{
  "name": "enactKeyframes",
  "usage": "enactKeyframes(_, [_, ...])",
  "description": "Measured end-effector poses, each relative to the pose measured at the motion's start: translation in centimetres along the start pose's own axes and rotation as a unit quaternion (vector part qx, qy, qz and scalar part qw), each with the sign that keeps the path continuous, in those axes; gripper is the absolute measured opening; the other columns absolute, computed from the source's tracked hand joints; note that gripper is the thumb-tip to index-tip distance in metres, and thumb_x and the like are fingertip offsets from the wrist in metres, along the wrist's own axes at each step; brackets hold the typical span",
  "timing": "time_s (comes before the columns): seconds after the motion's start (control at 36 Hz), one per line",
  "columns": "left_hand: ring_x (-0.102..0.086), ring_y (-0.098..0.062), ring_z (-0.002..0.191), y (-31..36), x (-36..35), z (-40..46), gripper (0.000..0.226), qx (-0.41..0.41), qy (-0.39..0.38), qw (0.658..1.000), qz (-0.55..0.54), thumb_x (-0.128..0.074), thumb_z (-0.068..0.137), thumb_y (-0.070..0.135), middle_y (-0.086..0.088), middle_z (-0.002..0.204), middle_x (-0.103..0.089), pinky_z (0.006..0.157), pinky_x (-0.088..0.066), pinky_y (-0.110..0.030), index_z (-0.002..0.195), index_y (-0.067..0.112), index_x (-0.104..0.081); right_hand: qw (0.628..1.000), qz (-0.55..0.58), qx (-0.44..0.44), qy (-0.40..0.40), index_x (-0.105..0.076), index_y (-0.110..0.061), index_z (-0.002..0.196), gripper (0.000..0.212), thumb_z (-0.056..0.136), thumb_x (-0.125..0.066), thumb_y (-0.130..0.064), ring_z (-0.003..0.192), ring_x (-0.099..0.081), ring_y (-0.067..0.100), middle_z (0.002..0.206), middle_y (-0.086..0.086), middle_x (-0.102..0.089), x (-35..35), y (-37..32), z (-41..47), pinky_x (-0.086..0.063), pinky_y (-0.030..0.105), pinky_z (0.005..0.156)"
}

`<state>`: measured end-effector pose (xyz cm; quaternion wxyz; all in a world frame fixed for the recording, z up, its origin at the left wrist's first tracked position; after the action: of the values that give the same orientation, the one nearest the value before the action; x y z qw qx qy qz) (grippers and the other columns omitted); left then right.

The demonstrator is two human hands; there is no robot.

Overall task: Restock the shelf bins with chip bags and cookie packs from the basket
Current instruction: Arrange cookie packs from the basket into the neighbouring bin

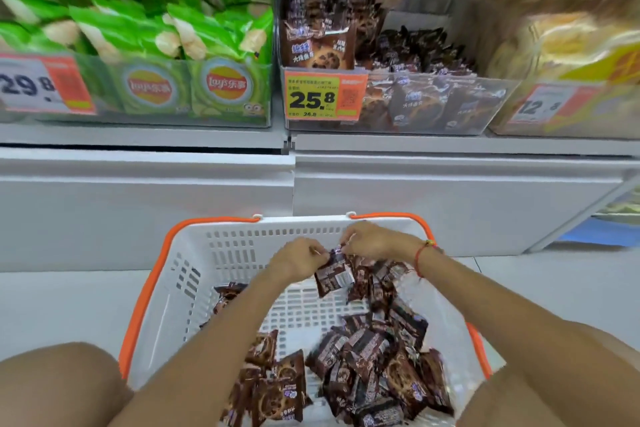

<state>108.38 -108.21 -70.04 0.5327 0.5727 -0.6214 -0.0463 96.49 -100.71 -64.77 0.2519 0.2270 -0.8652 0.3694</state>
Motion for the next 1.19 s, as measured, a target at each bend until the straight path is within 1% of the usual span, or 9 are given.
enactKeyframes(0.19, [-0.061, -0.028, 0.108, 7.3, 7.3, -1.5, 0.023, -0.061, -0.005, 0.998, -0.033, -0.064, 0.089, 0.013, -0.011, 0.113, -0.064, 0.079, -0.049, -0.034, 0.112, 0.011, -0.06, 0.987, 0.149, 0.02, 0.052, -0.057, -0.016, 0.086, 0.012, 0.096, -0.052, -0.011, 0.063, -0.062, 0.006, 0.077, -0.001, -0.064, 6.4, -2.9, -3.9, -0.052, 0.021, 0.07])
enactKeyframes(0.31, [-0.057, -0.018, 0.103, 8.7, 9.7, -3.8, 0.035, -0.074, 0.016, 0.989, -0.124, -0.065, 0.083, -0.006, -0.005, 0.12, -0.052, 0.067, -0.045, -0.017, 0.107, 0.011, -0.046, 0.936, 0.341, 0.048, 0.074, -0.065, -0.012, 0.088, 0.011, 0.094, -0.056, -0.011, 0.073, -0.066, 0.014, 0.082, 0.003, -0.07, 7.1, -3.4, -5.5, -0.055, 0.031, 0.084])
enactKeyframes(0.42, [-0.053, -0.013, 0.107, 9.0, 10.3, -5.4, 0.061, -0.1, 0.024, 0.991, -0.083, -0.083, 0.069, 0.003, 0.002, 0.122, -0.051, 0.069, -0.045, -0.019, 0.116, 0.013, -0.046, 0.891, 0.449, 0.039, 0.055, -0.068, -0.01, 0.093, 0.011, 0.093, -0.059, -0.016, 0.073, -0.067, 0.011, 0.079, 0.001, -0.072, 7.4, -4.5, -6.0, -0.051, 0.023, 0.07])
enactKeyframes(0.58, [-0.063, -0.016, 0.09, 9.1, 11.5, -5.0, 0.024, -0.139, 0.159, 0.974, -0.079, -0.077, 0.079, 0.023, 0.005, 0.092, -0.066, 0.078, -0.047, -0.028, 0.097, 0.023, -0.061, 0.903, 0.418, 0.072, 0.062, -0.07, -0.014, 0.099, 0.017, 0.091, -0.063, -0.028, 0.076, -0.066, 0.009, 0.091, -0.001, -0.075, 8.7, -6.2, -6.9, -0.048, 0.02, 0.069])
enactKeyframes(0.72, [-0.059, -0.014, 0.086, 9.3, 11.5, -5.1, 0.018, -0.103, 0.101, 0.965, -0.217, -0.073, 0.084, 0.016, -0.009, 0.1, -0.071, 0.069, -0.044, -0.021, 0.101, 0.015, -0.069, 0.937, 0.219, 0.099, 0.255, -0.071, -0.018, 0.103, 0.02, 0.092, -0.062, -0.032, 0.087, -0.065, 0.011, 0.095, 0.0, -0.072, 10.3, -5.6, -7.2, -0.047, 0.02, 0.071])
enactKeyframes(0.86, [-0.066, -0.008, 0.088, 10.7, 11.1, -5.4, 0.013, -0.105, 0.062, 0.946, -0.3, -0.07, 0.086, 0.019, 0.0, 0.093, -0.073, 0.082, -0.049, -0.023, 0.099, 0.021, -0.069, 0.951, 0.178, 0.192, 0.167, -0.063, -0.019, 0.119, 0.029, 0.091, -0.063, -0.025, 0.099, -0.064, 0.005, 0.109, -0.003, -0.069, 9.7, -5.9, -7.5, -0.048, 0.008, 0.072])
enactKeyframes(0.97, [-0.065, -0.005, 0.079, 12.0, 11.4, -5.4, 0.008, -0.124, 0.099, 0.929, -0.336, -0.064, 0.088, 0.02, 0.007, 0.077, -0.071, 0.076, -0.048, -0.023, 0.085, 0.026, -0.067, 0.926, 0.187, 0.252, 0.211, -0.07, -0.021, 0.107, 0.02, 0.088, -0.067, -0.023, 0.086, -0.064, -0.003, 0.097, -0.01, -0.073, 10.4, -5.8, -7.9, -0.047, 0.01, 0.074])
enactKeyframes(1.08, [-0.067, -0.004, 0.09, 12.7, 11.8, -5.2, 0.015, -0.146, 0.113, 0.895, -0.406, -0.064, 0.085, 0.015, 0.009, 0.087, -0.073, 0.08, -0.049, -0.025, 0.096, 0.025, -0.067, 0.877, 0.301, 0.264, 0.266, -0.072, -0.013, 0.103, 0.019, 0.084, -0.071, -0.016, 0.081, -0.063, 0.003, 0.093, 0.0, -0.073, 11.4, -5.7, -8.0, -0.047, 0.011, 0.074])
enactKeyframes(1.19, [-0.066, -0.006, 0.096, 13.2, 11.3, -4.8, 0.023, -0.152, 0.108, 0.894, -0.406, -0.072, 0.084, 0.023, 0.011, 0.095, -0.072, 0.081, -0.049, -0.023, 0.104, 0.026, -0.061, 0.845, 0.419, 0.223, 0.246, -0.066, -0.005, 0.111, 0.032, 0.083, -0.071, -0.019, 0.101, -0.067, 0.019, 0.104, 0.008, -0.073, 11.1, -5.5, -7.3, -0.047, 0.026, 0.093])
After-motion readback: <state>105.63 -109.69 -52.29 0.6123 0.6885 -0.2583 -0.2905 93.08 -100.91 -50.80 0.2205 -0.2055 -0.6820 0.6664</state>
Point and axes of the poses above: each hand's wrist, its own z-axis towards the middle knuckle, its own x-axis out of the back of the hand, y = z × x, the point moved 3 cm from there along z, towards the middle knuckle
